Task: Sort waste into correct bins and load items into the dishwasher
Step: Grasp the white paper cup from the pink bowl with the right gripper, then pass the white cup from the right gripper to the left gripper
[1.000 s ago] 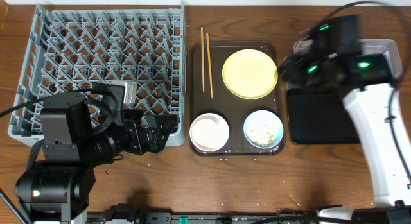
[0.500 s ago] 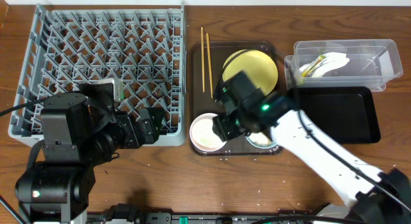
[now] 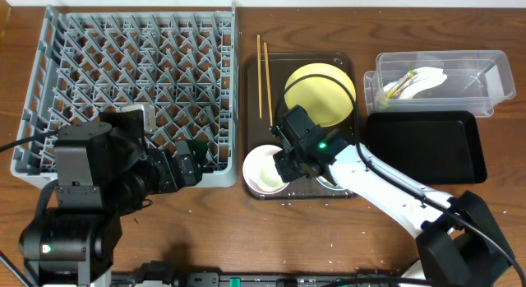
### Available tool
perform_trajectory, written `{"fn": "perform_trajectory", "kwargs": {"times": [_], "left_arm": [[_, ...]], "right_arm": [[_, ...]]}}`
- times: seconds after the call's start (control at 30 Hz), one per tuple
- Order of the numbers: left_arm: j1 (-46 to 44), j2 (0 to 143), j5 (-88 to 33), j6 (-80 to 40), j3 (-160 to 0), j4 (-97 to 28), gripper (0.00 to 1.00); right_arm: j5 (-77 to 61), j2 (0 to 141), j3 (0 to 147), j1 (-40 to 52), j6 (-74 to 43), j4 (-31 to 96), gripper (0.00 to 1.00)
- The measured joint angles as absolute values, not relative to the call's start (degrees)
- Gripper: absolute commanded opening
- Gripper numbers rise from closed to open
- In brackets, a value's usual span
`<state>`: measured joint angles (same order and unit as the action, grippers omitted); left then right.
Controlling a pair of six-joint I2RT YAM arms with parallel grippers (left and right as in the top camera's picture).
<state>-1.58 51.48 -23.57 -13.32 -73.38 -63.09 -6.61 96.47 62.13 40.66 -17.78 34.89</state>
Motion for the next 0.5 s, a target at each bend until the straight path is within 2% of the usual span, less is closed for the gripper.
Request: {"fn": "perform_trajectory", "kwargs": {"times": [0.33, 0.5], "left_arm": [[-1.6, 51.5, -23.6, -13.3, -73.4, -63.2, 0.99], [-1.6, 51.6, -24.2, -13.3, -73.4, -63.0, 1.0]], "right_arm": [[-7.9, 93.8, 63.3, 39.5, -18.0, 40.2, 0.01], [-13.4, 85.7, 66.1, 32.7, -18.0, 41.0, 0.01]]}}
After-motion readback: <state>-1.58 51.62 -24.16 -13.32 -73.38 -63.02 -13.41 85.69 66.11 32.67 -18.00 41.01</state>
